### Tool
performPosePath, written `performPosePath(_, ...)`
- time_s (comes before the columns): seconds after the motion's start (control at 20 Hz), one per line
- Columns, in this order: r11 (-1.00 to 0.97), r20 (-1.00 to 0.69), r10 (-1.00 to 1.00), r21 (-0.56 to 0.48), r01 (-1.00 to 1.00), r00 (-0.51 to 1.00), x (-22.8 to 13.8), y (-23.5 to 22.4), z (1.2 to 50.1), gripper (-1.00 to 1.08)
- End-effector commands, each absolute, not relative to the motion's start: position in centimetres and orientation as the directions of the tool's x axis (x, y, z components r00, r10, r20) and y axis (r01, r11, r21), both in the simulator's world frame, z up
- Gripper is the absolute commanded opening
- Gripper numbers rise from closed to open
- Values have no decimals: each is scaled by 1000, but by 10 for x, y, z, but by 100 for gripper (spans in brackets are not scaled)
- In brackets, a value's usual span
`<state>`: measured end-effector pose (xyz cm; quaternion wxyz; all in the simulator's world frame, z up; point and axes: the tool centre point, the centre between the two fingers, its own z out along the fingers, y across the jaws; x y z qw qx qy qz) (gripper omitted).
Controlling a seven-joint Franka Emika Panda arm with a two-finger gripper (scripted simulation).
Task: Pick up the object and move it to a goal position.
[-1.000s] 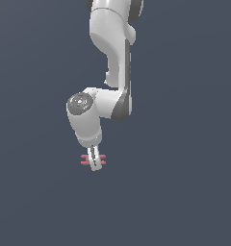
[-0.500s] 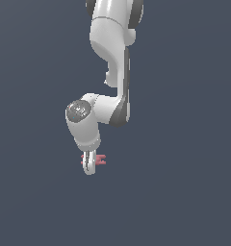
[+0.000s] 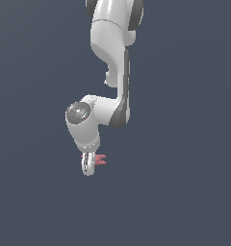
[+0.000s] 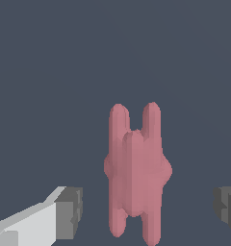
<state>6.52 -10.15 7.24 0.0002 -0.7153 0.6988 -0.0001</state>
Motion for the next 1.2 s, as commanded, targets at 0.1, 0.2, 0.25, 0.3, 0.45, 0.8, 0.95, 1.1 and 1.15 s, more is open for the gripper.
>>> performPosePath(0.1,-22,0,-1000,0,-1000,22,65,-102,59,100)
performPosePath(0.2,-20,0,-1000,0,-1000,20,64,-102,47,100)
performPosePath(0.25,-20,0,-1000,0,-1000,20,64,-102,41,100)
performPosePath(0.3,-19,0,-1000,0,-1000,19,64,-102,36,100)
performPosePath(0.45,-18,0,-1000,0,-1000,18,64,-102,26,100)
performPosePath(0.8,-19,0,-1000,0,-1000,19,65,-102,24,-100)
performPosePath(0.95,-19,0,-1000,0,-1000,19,65,-102,24,-100)
performPosePath(1.1,-19,0,-1000,0,-1000,19,65,-102,24,-100)
performPosePath(1.15,-19,0,-1000,0,-1000,19,65,-102,24,-100)
